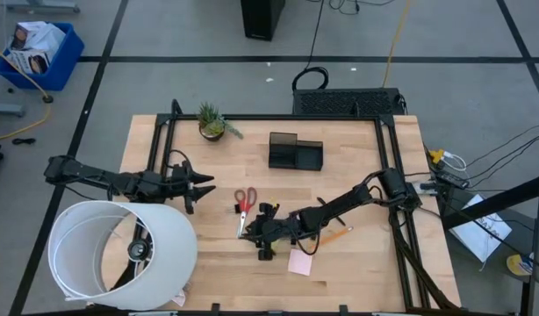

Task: Pick and place office supplies into organizer
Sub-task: Put the black pen into the desk organizer

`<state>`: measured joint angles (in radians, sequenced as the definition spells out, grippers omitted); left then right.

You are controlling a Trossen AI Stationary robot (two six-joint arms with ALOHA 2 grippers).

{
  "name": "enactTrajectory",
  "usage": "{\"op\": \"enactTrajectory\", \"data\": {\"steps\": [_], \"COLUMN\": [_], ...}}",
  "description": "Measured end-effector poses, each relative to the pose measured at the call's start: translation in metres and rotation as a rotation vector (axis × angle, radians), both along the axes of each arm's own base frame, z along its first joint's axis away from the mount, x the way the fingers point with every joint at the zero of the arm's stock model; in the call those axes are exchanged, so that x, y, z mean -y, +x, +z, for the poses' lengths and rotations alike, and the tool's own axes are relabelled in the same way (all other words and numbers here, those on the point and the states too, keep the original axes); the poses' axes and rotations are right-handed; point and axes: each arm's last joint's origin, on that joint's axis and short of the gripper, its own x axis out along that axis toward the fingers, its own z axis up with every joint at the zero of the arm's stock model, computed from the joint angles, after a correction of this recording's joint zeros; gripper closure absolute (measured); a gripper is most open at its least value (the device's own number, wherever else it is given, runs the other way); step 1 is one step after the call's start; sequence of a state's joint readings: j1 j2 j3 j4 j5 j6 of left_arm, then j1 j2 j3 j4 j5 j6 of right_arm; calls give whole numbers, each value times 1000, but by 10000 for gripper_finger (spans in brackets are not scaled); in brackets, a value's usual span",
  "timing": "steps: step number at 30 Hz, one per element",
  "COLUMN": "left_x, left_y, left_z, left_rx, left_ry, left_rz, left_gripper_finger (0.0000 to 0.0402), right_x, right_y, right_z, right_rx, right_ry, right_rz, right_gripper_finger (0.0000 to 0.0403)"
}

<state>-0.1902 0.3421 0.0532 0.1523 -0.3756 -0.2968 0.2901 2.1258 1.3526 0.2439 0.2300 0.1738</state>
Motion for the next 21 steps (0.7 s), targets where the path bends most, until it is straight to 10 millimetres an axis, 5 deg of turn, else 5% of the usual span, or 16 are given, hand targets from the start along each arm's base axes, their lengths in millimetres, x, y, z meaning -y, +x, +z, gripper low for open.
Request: {"op": "enactTrajectory", "data": {"steps": [21], "left_x": [0], "left_y": [0], "left_z": [1], "left_rx": [5], "left_ry": [-1], "left_rz": [-7], "left_gripper_finger": [227], "right_x": [-1], "right_y": [5], "right_z": [-15], "right_rx": [-33], "right_ry": [-4], "right_rz": [3], "right_gripper_finger": [234]}}
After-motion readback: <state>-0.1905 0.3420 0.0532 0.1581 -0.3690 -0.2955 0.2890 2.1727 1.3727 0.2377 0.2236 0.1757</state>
